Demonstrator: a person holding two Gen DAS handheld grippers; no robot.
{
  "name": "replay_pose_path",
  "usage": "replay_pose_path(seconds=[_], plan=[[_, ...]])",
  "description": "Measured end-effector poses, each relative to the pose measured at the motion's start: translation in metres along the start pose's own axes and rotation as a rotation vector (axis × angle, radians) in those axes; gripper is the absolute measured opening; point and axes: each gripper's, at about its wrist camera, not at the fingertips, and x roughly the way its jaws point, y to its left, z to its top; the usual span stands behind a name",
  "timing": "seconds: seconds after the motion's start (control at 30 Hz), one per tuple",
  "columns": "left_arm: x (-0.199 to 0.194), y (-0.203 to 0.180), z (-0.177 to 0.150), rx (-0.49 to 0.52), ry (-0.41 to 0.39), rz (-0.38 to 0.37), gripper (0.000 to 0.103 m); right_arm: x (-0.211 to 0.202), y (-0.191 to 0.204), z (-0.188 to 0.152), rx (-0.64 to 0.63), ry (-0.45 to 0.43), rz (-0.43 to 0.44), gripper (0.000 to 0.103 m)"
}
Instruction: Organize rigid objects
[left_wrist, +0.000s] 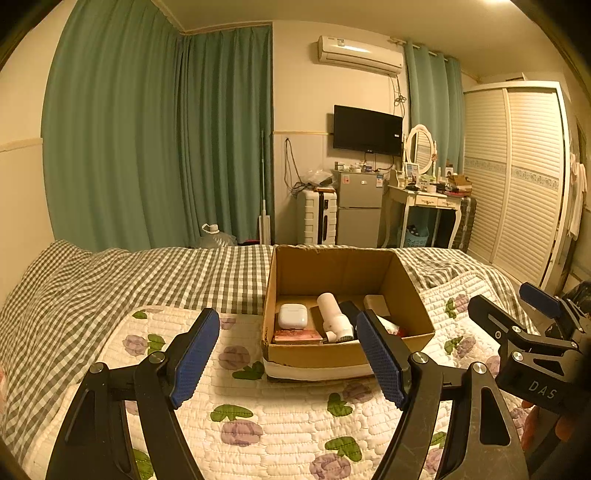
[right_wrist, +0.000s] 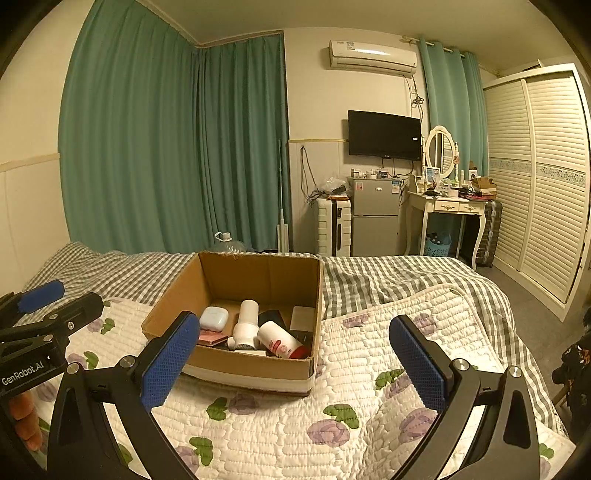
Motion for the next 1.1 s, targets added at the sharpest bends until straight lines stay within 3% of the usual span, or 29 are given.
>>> replay_pose_path(seconds=[1.1], plan=[[0.0005,-0.0011,-0.0028,0.007,0.001,-0.005,0.080,0.0015,-0.0017,-0.0057,0.003,0.013,-0.001,0.103]])
